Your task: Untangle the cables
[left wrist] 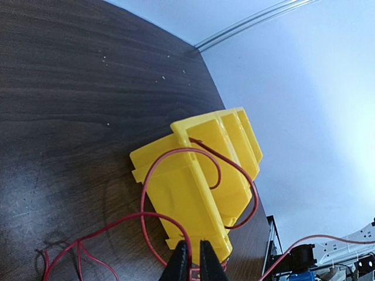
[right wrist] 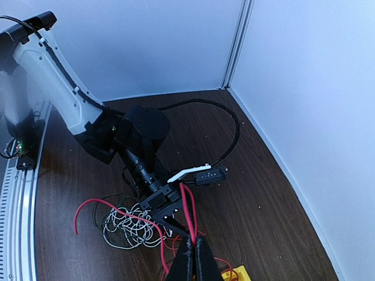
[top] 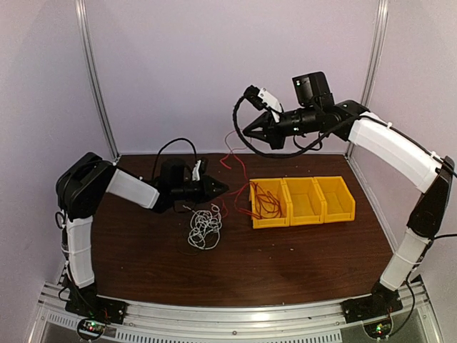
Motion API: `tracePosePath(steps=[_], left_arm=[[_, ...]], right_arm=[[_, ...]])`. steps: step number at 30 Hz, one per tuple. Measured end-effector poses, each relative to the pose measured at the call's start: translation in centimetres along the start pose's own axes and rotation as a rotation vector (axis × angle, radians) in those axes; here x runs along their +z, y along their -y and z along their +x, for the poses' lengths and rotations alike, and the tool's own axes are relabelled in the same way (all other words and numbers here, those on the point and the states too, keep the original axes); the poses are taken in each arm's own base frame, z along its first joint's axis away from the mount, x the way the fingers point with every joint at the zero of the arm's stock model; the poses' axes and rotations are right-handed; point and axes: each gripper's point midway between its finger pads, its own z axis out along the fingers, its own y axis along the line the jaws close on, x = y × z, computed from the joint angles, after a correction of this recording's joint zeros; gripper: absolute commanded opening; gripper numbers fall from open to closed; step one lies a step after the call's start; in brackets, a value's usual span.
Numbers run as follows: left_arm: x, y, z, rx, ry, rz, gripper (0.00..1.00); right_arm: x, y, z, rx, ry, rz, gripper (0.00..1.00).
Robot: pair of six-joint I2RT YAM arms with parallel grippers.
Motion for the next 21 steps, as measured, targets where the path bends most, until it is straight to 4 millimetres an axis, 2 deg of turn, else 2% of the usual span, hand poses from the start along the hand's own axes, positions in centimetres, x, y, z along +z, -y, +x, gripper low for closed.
tracePosePath(steps=[7,12,15,17,21], left_arm=[[0.5,2.0,-1.4,0.016,0.012,0.066,0.0],[0.0,5.4,-3.7,0.06,0.05,0.129,0.0],[-1.0,10.0,-6.0,0.131,0.086,0.195,0.0],[-2.1,14.3,-8.0,0.216,0.127,0.244,0.0],[-5.2,24.4,-11.2,0.424,0.221,0.36,0.0]], right_arm=[[0.0,0.4,0.8,0.0,-0.022,0.031,0.0],[-1.2,1.3,0.9,-0.002,-0.022,0.085,0.0],[-2.6,2.8,0.8,0.005,-0.012,0.14,0.0],[-3.5,4.0,0.7,0.013,0.0,0.18,0.0],[-4.7,5.7,0.7,0.033,0.013,0.235,0.0]])
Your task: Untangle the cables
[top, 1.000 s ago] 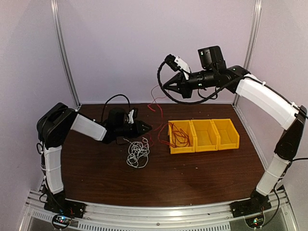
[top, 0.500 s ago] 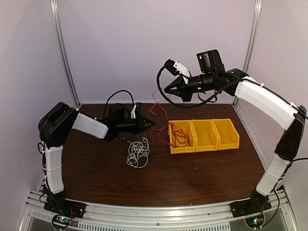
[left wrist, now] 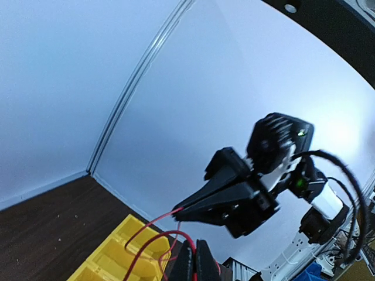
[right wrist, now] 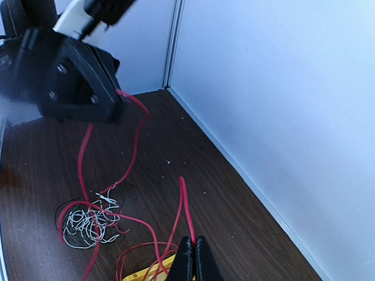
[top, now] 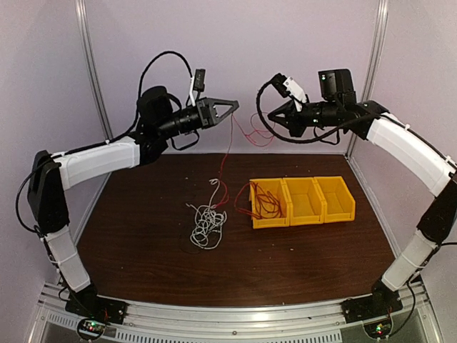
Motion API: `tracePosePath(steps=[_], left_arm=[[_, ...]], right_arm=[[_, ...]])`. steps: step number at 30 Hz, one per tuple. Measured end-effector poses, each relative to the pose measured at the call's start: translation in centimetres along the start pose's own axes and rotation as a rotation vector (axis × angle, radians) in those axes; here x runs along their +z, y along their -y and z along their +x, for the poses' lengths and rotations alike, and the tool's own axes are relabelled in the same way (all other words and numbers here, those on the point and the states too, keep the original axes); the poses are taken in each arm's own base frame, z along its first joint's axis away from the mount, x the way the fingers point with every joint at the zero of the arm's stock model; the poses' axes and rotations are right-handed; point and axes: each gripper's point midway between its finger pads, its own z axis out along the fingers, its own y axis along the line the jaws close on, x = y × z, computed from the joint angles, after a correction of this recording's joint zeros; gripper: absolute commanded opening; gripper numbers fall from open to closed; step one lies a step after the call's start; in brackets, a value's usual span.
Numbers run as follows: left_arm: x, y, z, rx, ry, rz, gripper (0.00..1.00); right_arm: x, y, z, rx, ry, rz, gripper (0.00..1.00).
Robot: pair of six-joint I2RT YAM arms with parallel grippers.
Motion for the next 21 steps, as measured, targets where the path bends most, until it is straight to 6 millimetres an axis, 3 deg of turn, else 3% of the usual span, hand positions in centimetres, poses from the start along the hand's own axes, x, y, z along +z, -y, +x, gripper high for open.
tracePosePath(steps=[4,10,15,18,21], left_arm=[[0.3,5.8,-4.8,0.14,0.064,0.077,0.0],[0.4,9.0,-9.3,0.236,0.108,0.079,0.0],[-0.2,13.1,-13.5,0.307,0.175,0.118,0.0],[-0.5,14.0,-14.2,0.319,0.191,0.128,0.0],[-0.3,12.6,-13.0,0.29,0.167,0.104,0.0]], right_arm=[[-0.4,0.6,-0.2,0.012,0.009,0.016,0.0],[-1.2,0.4,-1.7,0.013,0.047,0.0,0.0],[-2.1,-0.9,-4.3,0.028,0.125,-0.083,0.03],[-2.4,-1.6,-5.7,0.039,0.174,-0.137,0.25],[-1.9,-2.2,-6.2,0.053,0.199,-0.182,0.44]])
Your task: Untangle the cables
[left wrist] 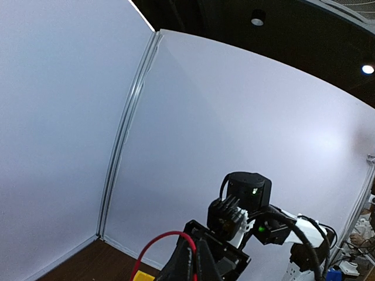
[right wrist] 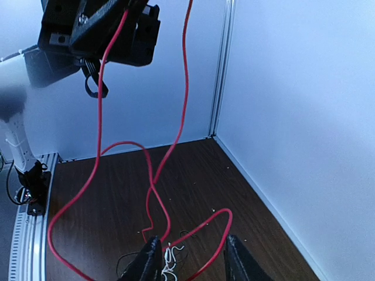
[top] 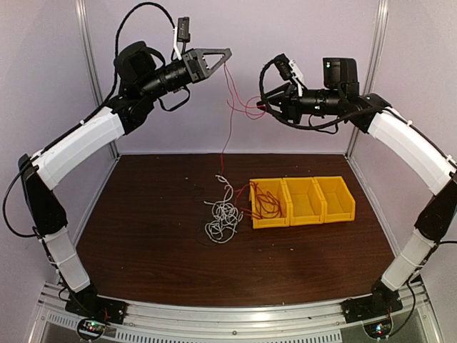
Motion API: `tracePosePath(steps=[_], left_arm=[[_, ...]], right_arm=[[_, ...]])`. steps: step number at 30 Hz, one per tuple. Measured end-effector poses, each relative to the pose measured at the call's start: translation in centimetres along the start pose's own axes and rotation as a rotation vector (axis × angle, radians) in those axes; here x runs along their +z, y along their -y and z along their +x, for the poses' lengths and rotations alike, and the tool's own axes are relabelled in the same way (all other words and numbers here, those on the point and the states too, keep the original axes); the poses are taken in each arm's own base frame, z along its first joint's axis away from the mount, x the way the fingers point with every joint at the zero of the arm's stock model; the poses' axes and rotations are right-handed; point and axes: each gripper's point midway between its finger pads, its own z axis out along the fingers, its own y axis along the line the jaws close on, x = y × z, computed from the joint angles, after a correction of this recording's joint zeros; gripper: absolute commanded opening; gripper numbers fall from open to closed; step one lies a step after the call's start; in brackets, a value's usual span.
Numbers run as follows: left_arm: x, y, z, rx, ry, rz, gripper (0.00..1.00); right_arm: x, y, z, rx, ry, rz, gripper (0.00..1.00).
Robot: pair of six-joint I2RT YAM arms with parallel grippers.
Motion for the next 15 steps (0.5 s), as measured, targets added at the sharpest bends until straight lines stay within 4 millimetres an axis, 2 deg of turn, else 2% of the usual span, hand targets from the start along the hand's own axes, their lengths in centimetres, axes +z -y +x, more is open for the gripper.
tracePosePath(steps=[4,6,11,15], left_arm=[[-0.1,-2.2,4.2,-0.073,-0.072,-0.046,0.0],[-0.1,-2.7,5.5,-0.094,-0.096,-0.057,0.0],[0.3,-2.0,6.0,-0.101,-0.101,-0.04,0.0],[0.4,-1.7,6.0,-0.108,-0.102,-0.033,0.0]], right_arm=[[1.9,-0.8,1.3,0.024,-0.016,-0.058,0.58],[3.2,-1.7,2.3,0.03,-0.035,-0.094,0.62],[6.0,-3.8,4.2,0.046,-0.079,-0.168,0.64],[7.2,-4.5,4.8,0.052,-0.094,-0.184,0.59]])
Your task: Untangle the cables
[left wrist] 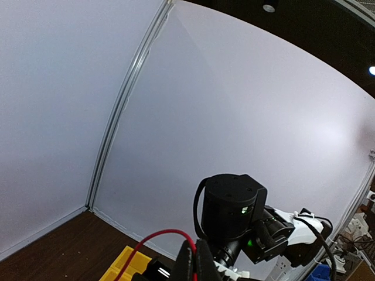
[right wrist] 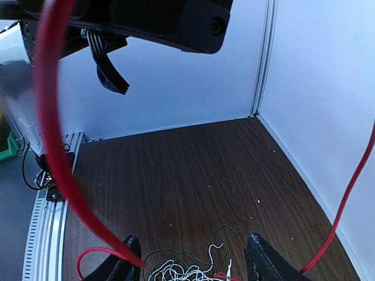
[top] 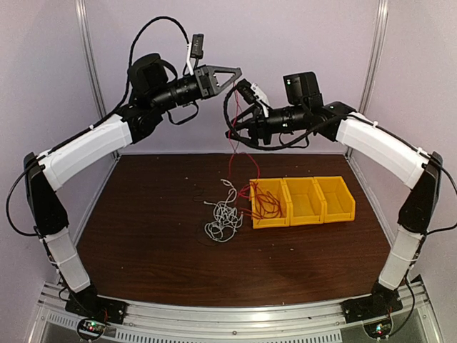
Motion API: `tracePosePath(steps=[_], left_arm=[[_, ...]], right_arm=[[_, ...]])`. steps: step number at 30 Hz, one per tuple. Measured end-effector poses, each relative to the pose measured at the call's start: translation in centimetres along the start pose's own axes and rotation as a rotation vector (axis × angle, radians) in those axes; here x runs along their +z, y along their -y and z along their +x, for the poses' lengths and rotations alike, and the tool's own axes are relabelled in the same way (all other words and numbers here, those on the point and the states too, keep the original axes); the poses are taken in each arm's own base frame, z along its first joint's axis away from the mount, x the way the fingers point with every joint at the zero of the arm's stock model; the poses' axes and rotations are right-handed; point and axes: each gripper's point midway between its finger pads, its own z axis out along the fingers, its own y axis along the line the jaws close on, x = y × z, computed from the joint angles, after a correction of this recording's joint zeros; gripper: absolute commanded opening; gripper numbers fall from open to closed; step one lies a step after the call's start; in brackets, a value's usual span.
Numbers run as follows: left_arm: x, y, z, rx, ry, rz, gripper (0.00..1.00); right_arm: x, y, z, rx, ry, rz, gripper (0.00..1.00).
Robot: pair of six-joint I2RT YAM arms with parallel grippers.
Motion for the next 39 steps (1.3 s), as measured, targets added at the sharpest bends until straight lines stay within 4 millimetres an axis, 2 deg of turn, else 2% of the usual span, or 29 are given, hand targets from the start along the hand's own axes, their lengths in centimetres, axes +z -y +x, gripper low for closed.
tracePosePath(steps=[5,9,13,16,19,20,23,29,31,34,37,38,39], left_arm=[[-0.2,0.2,0.0,0.0,0.007,0.007,0.0],[-0.3,-0.2,0.4,0.007,0.001,-0.008,0.0],[-0.7,-0.5,1.1,0.022,-0.012,-0.028,0.0],[-0.9,-1.0,1.9,0.021,-0.025,-0.044,0.0],[-1.0,-1.6,2.8,0.014,-0.042,-0.055,0.0],[-1.0,-1.8,3.1,0.011,-0.047,-0.058,0.0],[-1.1,-2.1,3.7,0.003,-0.057,-0.063,0.0],[-1.2,-1.8,3.9,0.002,-0.065,-0.05,0.0],[-1.3,-1.5,3.8,0.005,-0.066,-0.042,0.0],[-1.6,-0.5,3.3,0.015,-0.062,-0.017,0.0],[-1.9,0.5,2.7,0.029,-0.053,0.01,0.0],[-2.0,0.7,2.6,0.032,-0.05,0.015,0.0],[-2.2,0.9,2.6,0.035,-0.049,0.02,0.0]], right_arm=[[0.0,0.7,0.2,-0.01,-0.016,0.04,0.54],[-1.0,1.1,0.8,-0.06,-0.062,0.093,0.57],[-4.2,0.3,1.3,-0.119,-0.119,0.14,0.69],[-7.2,0.3,-0.3,-0.18,-0.106,0.196,0.8],[-8.7,0.3,-1.2,-0.208,-0.09,0.222,0.95],[-8.8,0.3,-1.3,-0.211,-0.086,0.223,0.99],[-7.6,0.7,-0.6,-0.19,-0.087,0.199,1.0],[-3.1,3.2,2.3,-0.109,-0.113,0.159,0.98],[-2.1,3.6,3.2,-0.084,-0.116,0.144,0.92],[-0.9,3.7,3.9,-0.049,-0.106,0.105,0.67],[-0.1,3.3,3.9,-0.014,-0.077,0.053,0.08],[0.0,3.1,3.8,-0.012,-0.069,0.04,0.0],[0.1,2.9,3.6,-0.005,-0.06,0.027,0.0]])
